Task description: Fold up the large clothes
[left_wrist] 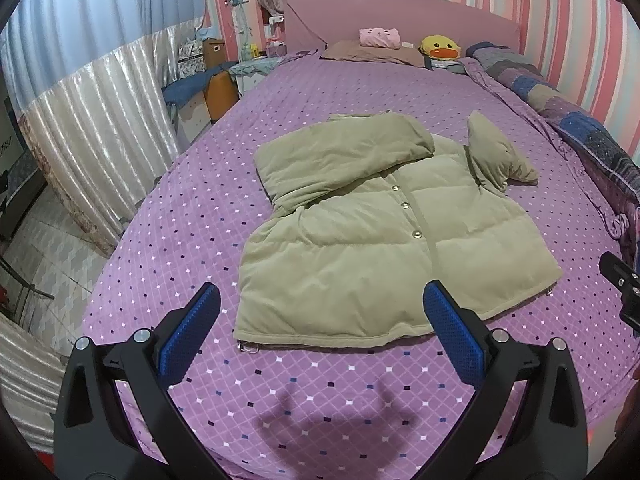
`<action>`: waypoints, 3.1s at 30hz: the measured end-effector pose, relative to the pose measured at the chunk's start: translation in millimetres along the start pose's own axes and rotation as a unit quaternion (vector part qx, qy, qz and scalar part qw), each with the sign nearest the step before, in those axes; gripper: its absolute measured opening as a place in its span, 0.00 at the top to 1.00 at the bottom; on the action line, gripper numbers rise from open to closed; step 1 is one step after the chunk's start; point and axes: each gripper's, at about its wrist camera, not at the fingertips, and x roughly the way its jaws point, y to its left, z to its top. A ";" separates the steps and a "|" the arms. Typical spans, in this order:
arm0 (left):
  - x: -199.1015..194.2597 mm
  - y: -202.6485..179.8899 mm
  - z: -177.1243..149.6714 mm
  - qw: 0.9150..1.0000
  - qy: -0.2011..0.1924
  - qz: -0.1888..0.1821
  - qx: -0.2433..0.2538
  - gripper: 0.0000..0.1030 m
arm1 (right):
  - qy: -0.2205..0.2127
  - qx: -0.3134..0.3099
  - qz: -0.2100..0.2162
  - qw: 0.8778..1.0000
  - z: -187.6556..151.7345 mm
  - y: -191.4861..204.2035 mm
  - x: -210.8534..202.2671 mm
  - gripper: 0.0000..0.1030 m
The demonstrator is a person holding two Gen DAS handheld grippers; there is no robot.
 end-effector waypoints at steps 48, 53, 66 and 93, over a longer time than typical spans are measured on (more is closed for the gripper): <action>232.8 49.1 153.5 0.998 0.024 0.047 -0.022 0.03 | -0.012 -0.141 0.082 0.987 154.7 84.5 235.1 0.18; 280.7 55.6 156.6 0.997 0.047 0.061 -0.023 0.03 | 0.013 -0.155 0.109 0.982 163.9 108.3 301.9 0.34; 356.7 75.9 155.9 0.993 0.091 0.064 -0.033 0.03 | 0.081 -0.121 0.167 0.975 203.9 118.5 449.5 0.37; 338.4 79.2 172.6 0.990 0.084 0.105 -0.028 0.03 | 0.111 -0.156 0.038 0.981 150.3 75.2 367.6 0.56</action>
